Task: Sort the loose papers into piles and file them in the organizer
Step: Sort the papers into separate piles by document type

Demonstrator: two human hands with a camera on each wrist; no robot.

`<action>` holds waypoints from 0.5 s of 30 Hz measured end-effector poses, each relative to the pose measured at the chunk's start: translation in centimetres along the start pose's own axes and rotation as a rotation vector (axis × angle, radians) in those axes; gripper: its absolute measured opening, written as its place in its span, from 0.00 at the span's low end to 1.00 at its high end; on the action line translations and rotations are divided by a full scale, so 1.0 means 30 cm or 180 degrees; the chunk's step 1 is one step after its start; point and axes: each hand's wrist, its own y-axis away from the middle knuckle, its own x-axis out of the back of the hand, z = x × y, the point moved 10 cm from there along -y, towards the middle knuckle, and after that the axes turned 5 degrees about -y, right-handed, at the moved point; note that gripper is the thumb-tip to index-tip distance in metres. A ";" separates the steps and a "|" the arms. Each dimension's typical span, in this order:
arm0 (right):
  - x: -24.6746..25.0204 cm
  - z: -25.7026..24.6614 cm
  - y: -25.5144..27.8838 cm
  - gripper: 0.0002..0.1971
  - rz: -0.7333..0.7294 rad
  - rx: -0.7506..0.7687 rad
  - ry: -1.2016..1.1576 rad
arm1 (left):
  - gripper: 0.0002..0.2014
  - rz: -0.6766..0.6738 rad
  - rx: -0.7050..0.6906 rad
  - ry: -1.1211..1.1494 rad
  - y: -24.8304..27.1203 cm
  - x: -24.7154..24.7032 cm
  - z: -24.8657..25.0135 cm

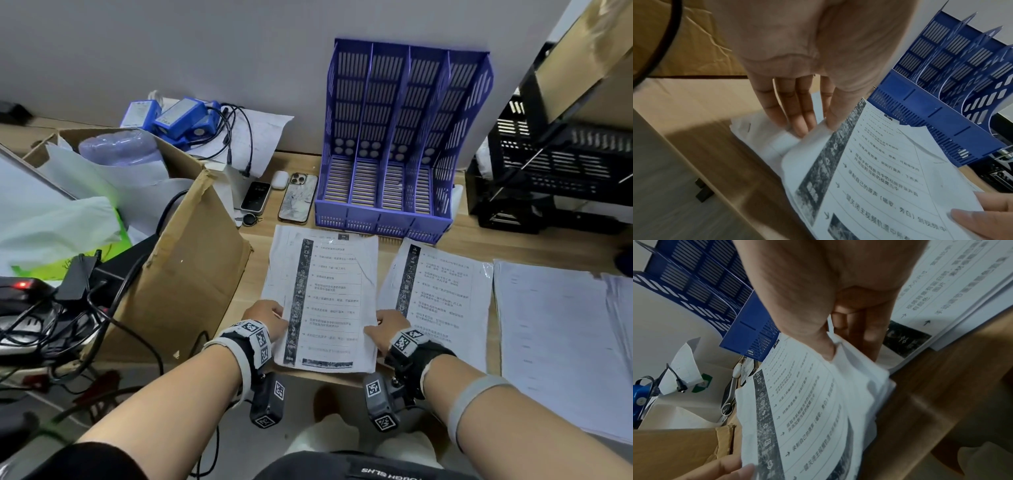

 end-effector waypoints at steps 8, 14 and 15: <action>0.098 0.052 0.029 0.11 0.0186 0.0105 -0.0488 | 0.18 -0.0586 -0.0650 0.0368 0.019 -0.102 0.140; 0.246 0.174 0.061 0.13 0.0805 -0.0241 -0.1042 | 0.20 -0.0750 -0.1143 0.0695 0.084 -0.121 0.325; 0.270 0.201 0.074 0.14 0.0899 -0.0287 -0.1125 | 0.19 -0.0786 -0.1207 0.0678 0.091 -0.134 0.359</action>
